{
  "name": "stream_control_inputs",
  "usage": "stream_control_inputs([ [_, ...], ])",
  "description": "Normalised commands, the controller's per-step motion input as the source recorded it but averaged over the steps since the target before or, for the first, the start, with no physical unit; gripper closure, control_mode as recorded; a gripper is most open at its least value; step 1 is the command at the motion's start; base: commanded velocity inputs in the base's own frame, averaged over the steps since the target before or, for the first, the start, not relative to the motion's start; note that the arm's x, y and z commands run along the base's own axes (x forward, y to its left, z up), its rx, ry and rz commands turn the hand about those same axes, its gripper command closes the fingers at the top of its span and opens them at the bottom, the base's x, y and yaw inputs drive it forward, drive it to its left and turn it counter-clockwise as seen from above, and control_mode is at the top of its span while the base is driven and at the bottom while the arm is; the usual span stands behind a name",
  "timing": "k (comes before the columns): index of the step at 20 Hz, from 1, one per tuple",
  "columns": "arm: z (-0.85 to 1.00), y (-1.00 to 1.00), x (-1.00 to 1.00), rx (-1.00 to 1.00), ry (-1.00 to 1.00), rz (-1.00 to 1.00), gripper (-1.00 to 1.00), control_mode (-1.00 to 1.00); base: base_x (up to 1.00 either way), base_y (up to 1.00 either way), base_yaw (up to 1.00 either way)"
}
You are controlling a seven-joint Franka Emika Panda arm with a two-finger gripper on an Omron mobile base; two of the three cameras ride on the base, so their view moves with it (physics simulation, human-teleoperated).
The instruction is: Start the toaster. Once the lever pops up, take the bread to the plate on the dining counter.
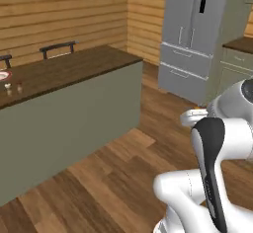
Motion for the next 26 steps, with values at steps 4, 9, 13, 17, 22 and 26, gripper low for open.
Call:
stream_control_inputs([
  [4, 0.00, 0.00, 0.00, 0.00, 0.00, 0.00, 1.00, 1.00, 0.06, 0.21, 0.88],
  [9, 0.00, 0.00, 0.00, 0.00, 0.00, 0.00, 1.00, 1.00, 0.42, 0.00, 0.34],
  [13, 0.00, 0.00, 0.00, 0.00, 0.00, 0.00, 1.00, 1.00, 0.69, 0.00, 0.11],
  [17, 0.00, 0.00, 0.00, 0.00, 0.00, 0.00, 1.00, 1.00, 0.73, 0.00, 0.11],
  [22, 0.00, 0.00, 0.00, 0.00, 0.00, 0.00, 1.00, 1.00, 0.80, 0.00, 0.16],
  [26, 0.00, 0.00, 0.00, 0.00, 0.00, 0.00, 1.00, 1.00, 0.74, -0.04, 0.19],
])
